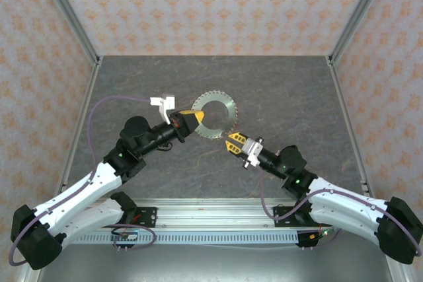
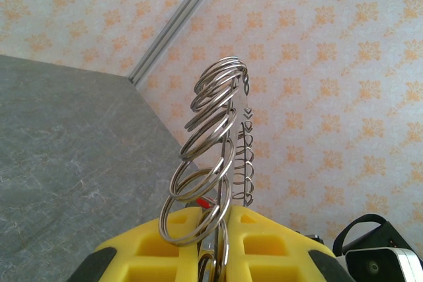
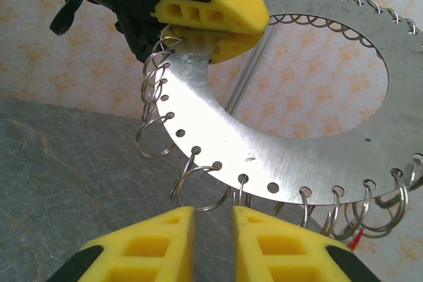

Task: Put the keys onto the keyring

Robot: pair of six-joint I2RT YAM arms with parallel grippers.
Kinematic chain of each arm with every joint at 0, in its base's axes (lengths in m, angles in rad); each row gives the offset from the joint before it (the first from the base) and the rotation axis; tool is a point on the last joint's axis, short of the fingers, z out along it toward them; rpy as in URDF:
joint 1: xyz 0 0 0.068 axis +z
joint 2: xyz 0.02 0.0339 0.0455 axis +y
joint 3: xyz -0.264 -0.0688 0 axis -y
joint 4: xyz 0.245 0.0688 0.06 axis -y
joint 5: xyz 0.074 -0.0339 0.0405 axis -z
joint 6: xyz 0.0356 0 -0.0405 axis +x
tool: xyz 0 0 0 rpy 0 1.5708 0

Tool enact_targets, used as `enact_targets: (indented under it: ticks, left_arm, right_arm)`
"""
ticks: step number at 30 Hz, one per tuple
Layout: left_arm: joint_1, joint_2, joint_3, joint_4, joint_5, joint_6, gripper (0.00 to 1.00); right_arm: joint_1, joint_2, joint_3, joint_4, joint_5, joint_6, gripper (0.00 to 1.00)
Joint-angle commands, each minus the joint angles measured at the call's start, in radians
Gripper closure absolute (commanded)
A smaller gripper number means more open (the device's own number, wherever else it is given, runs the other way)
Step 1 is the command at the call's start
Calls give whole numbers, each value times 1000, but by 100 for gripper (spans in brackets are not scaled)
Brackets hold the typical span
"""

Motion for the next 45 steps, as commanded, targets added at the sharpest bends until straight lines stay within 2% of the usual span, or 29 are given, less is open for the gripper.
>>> enact_targets:
  ticks: [1,20,45]
  left_arm:
    - [9,-16,9,92,-8,-17,100]
    - [10,-15,13,77,-14,-10,100]
    - [9,-18,9,89,-12,-24,100]
  right_arm:
    - [5,-3,24,46,16,-11,79]
    - [5,-38,5,8,4,-21,80]
    - [5,56,54,75,8,-24,79]
